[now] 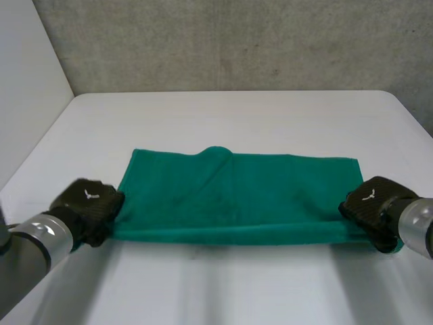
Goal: Fold the towel.
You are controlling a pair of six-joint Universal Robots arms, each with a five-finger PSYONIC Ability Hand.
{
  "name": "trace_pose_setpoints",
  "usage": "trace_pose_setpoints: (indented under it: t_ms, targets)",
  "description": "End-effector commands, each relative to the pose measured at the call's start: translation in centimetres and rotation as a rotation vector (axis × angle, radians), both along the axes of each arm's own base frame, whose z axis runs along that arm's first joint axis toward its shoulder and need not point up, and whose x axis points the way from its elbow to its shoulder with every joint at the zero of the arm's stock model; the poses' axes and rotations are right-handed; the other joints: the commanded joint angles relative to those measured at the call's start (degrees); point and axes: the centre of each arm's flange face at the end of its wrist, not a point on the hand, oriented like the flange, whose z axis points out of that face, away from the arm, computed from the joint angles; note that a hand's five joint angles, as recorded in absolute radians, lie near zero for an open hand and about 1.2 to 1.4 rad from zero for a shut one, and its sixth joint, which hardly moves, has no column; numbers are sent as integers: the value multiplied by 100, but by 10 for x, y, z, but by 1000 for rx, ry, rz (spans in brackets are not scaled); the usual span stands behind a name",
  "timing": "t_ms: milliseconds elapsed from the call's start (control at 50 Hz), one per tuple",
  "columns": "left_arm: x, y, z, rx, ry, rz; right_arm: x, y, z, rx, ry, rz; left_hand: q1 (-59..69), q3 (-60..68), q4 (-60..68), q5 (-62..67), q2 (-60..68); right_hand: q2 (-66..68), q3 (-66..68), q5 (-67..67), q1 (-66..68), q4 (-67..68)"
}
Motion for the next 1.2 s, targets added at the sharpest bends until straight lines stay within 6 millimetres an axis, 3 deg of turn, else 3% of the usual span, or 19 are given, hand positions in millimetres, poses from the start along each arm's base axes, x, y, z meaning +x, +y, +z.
trace_pose_setpoints:
  t_ms: [20,100,180,200,240,280,340,360,420,500,580,600,660,760,840,860,880,1040,1200]
  targets:
    - [-13,-50,-23,7,-91,-15,12,-45,-19,-10,8,0,1608,1187,1181,1498,1154,1253,1192,1254,2380,1183]
    - [-38,-89,17,-186,-69,0,25,-89,18,-186,-59,-68,1608,1187,1181,1498,1154,1253,1192,1254,2380,1183]
    - [-60,-120,92,-458,16,32,48,-122,105,-529,-248,-124,1608,1187,1181,1498,1154,1253,1192,1254,2380,1183]
    - [-62,-124,110,-520,47,41,52,-130,141,-678,-357,-139,1608,1187,1181,1498,1154,1253,1192,1254,2380,1183]
    - [-63,-128,126,-581,78,49,53,-133,155,-739,-408,-142,1608,1187,1181,1498,1154,1253,1192,1254,2380,1183]
    - [-67,-128,196,-865,239,73,53,-133,197,-934,-570,-124,1608,1187,1181,1498,1154,1253,1192,1254,2380,1183]
    - [-64,-123,218,-949,317,78,50,-123,217,-1015,-611,-113,1608,1187,1181,1498,1154,1253,1192,1254,2380,1183]
    - [-65,-120,215,-934,333,69,47,-108,222,-1014,-607,-93,1608,1187,1181,1498,1154,1253,1192,1254,2380,1183]
    - [-61,-120,197,-862,317,75,47,-103,210,-959,-585,-85,1608,1187,1181,1498,1154,1253,1192,1254,2380,1183]
    - [-61,-117,148,-712,265,48,53,-97,136,-714,-495,-72,1608,1187,1181,1498,1154,1253,1192,1254,2380,1183]
    - [-55,-104,83,-523,195,34,49,-91,94,-596,-453,-91,1608,1187,1181,1498,1154,1253,1192,1254,2380,1183]
    - [-53,-102,72,-494,186,32,49,-91,94,-596,-453,-91,1608,1187,1181,1498,1154,1253,1192,1254,2380,1183]
    - [-47,-94,38,-405,155,27,44,-77,36,-451,-404,-101,1608,1187,1181,1498,1154,1253,1192,1254,2380,1183]
    - [-42,-86,-8,-320,125,13,43,-66,-16,-328,-371,-90,1608,1187,1181,1498,1154,1253,1192,1254,2380,1183]
    - [-40,-83,-19,-314,118,14,43,-62,-50,-229,-352,-84,1608,1187,1181,1498,1154,1253,1192,1254,2380,1183]
    - [-39,-84,-20,-314,119,16,44,-60,-54,-213,-349,-80,1608,1187,1181,1498,1154,826,765,827,1953,756]
    - [-38,-84,-20,-313,118,19,44,-58,-58,-200,-347,-79,1608,1187,1181,1498,1154,-860,-921,-859,267,-930]
    - [-29,-89,-18,-316,119,48,19,-66,-59,-158,-408,-158,1608,1187,1181,1498,1154,-3297,-3359,-3296,-2170,-3367]
    - [-26,-83,-16,-311,119,51,-6,-77,-62,-102,-447,-228,1608,1187,1181,1498,1154,-3367,-3428,-3365,-2240,-3437]
